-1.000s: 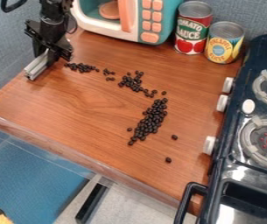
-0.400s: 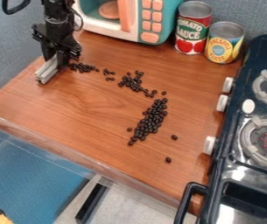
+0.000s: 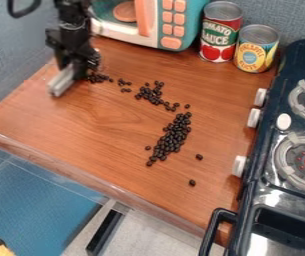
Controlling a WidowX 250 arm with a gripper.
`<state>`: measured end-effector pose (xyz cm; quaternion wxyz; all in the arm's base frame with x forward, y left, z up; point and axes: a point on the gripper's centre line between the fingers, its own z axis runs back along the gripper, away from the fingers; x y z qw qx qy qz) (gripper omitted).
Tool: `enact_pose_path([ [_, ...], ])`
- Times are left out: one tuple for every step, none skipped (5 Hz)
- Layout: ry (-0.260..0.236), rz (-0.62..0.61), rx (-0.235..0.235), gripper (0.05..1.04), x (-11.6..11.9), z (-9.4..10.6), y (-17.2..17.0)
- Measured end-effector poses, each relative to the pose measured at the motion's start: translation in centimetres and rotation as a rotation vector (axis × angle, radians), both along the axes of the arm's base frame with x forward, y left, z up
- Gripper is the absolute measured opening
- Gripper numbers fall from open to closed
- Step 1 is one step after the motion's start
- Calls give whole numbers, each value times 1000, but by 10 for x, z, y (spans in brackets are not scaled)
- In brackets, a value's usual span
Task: Sweep into pile
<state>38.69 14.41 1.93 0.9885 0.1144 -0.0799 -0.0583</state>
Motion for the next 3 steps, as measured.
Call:
enact_pose_path([
  [-15, -59, 10, 368, 4, 1, -18],
  [-21, -101, 5, 368, 7, 4, -36],
  [-28, -146, -4, 368, 8, 6, -58],
])
